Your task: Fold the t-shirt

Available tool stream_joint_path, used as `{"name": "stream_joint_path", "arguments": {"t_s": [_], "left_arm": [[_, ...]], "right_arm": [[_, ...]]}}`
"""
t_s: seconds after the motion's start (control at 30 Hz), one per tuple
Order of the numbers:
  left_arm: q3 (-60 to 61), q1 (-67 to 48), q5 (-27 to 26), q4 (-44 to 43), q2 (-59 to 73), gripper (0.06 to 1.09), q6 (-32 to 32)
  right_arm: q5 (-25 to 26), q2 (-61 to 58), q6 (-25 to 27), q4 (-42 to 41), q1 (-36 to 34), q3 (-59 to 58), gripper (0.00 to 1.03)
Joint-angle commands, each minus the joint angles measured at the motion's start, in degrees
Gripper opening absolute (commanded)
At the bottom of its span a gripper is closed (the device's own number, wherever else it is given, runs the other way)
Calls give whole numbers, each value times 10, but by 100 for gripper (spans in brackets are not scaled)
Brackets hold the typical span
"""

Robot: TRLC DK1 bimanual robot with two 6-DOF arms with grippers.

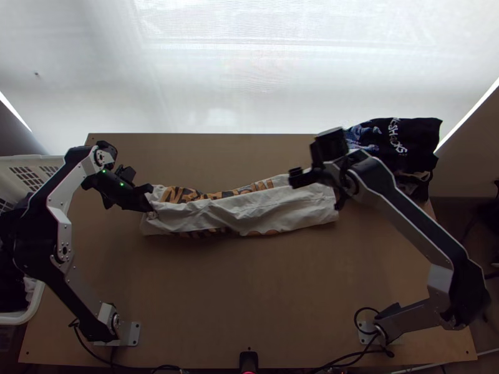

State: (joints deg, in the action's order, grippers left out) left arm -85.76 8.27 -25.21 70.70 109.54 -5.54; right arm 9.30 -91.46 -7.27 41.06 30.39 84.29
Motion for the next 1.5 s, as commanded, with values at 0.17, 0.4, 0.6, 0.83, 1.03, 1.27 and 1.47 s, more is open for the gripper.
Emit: {"name": "stream_joint_path", "arguments": {"t_s": [0.17,0.4,0.6,0.83,1.03,1.27,1.47], "left_arm": [[43,15,-5,-16,-42,9,8],[80,18,-11,-22,-87,9,15],[92,25,-12,-21,-112,9,18],[96,37,-12,-28,-93,9,12],[99,34,-12,-53,-88,66,18],[81,37,-12,-50,-86,104,23],[44,58,-15,-15,-100,104,13]], "right_arm": [[-68,-161,13,-2,179,104,98],[-112,-318,-27,-1,188,214,98],[-112,-398,-40,-2,182,250,98],[-111,-448,-56,4,156,260,98],[-111,-384,-55,19,148,247,98],[-111,-295,-35,18,151,232,98],[-111,-218,-7,-41,186,189,98]]}}
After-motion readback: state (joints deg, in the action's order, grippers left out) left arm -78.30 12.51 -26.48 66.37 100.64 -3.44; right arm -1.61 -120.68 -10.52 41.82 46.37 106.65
